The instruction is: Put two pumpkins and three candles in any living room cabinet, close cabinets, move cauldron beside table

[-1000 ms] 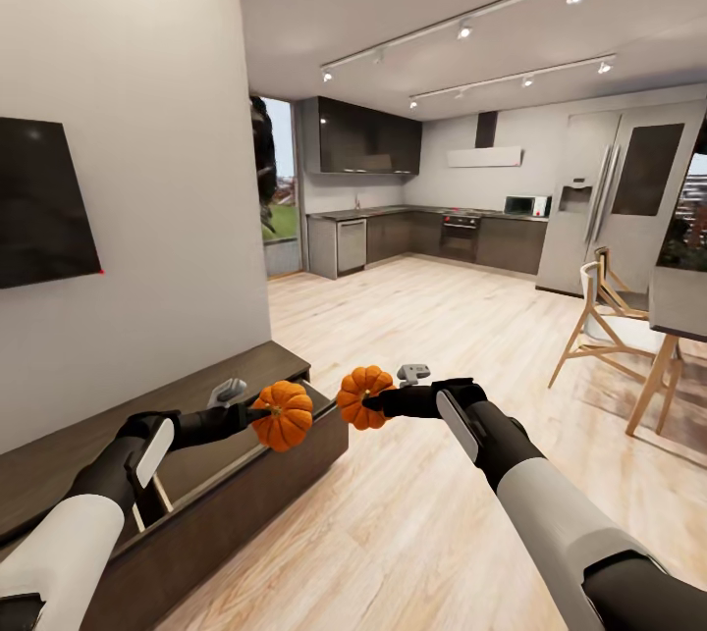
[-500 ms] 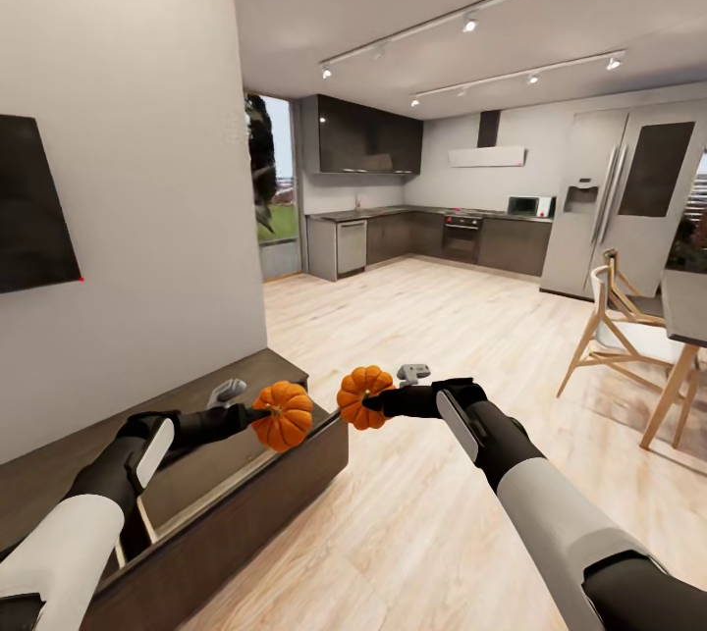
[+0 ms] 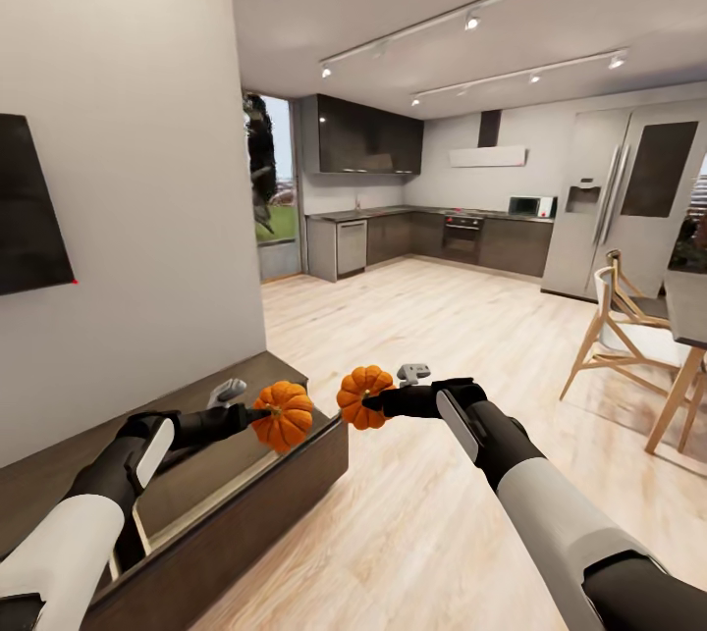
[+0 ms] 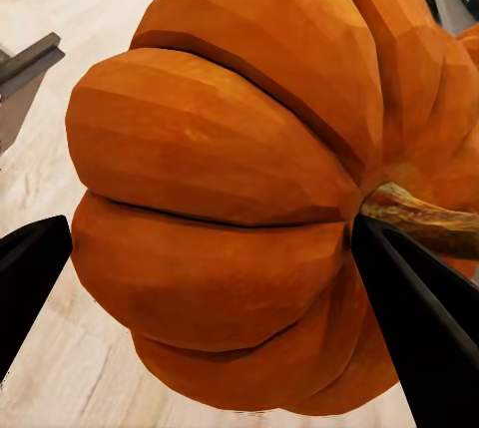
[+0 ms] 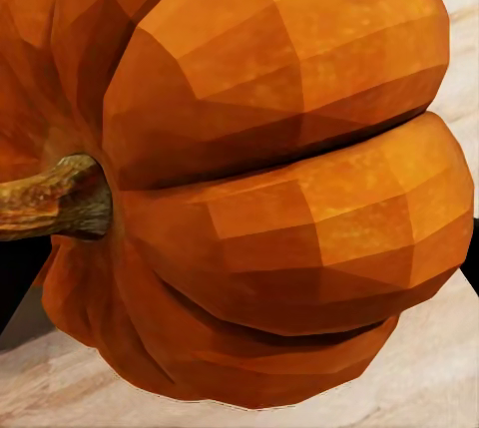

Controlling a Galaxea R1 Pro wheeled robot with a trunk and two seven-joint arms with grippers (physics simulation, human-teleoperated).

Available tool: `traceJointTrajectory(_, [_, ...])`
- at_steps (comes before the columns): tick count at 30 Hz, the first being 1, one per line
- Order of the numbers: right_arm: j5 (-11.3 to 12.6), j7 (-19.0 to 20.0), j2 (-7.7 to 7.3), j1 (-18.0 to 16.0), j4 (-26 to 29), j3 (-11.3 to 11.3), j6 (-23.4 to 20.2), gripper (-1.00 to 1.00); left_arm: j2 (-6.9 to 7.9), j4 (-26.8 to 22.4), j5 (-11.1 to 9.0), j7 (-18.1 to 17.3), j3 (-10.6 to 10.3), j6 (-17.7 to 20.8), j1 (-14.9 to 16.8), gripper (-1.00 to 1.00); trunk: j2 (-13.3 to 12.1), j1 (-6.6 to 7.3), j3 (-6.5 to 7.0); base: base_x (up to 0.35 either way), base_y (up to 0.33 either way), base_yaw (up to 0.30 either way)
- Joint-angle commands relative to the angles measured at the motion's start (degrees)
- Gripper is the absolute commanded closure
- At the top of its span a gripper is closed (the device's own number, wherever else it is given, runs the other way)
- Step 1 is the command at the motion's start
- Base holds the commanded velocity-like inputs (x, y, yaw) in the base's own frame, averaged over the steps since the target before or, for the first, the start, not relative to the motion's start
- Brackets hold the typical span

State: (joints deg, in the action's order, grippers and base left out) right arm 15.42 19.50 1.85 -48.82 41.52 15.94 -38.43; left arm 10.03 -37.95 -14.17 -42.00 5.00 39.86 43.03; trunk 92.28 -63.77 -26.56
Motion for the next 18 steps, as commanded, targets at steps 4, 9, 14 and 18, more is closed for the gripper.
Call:
traceJointTrajectory(4, [0.1,0.0,-0.01,0.0,0.0,0.0,-0.2,1.0,-0.01,0.0,-0.2,0.0,0.1,0.3,0.0,1.0,0.0,-0.02,-0.07,0.228,0.0,0.0])
traceJointTrajectory(9, [0.1,0.0,-0.01,0.0,0.1,0.0,-0.2,1.0,-0.01,0.0,-0.2,0.0,0.1,0.3,0.0,1.0,0.0,-0.02,-0.07,0.158,0.0,0.0])
traceJointTrajectory(14, [0.1,0.0,-0.01,0.0,0.1,0.0,-0.2,1.0,-0.01,0.0,-0.2,0.0,0.1,0.3,0.0,1.0,0.0,-0.02,-0.07,0.025,0.0,0.0])
traceJointTrajectory(18, [0.1,0.0,-0.01,0.0,0.1,0.0,-0.2,1.0,-0.01,0.0,-0.2,0.0,0.1,0.3,0.0,1.0,0.0,-0.02,-0.07,0.004,0.0,0.0])
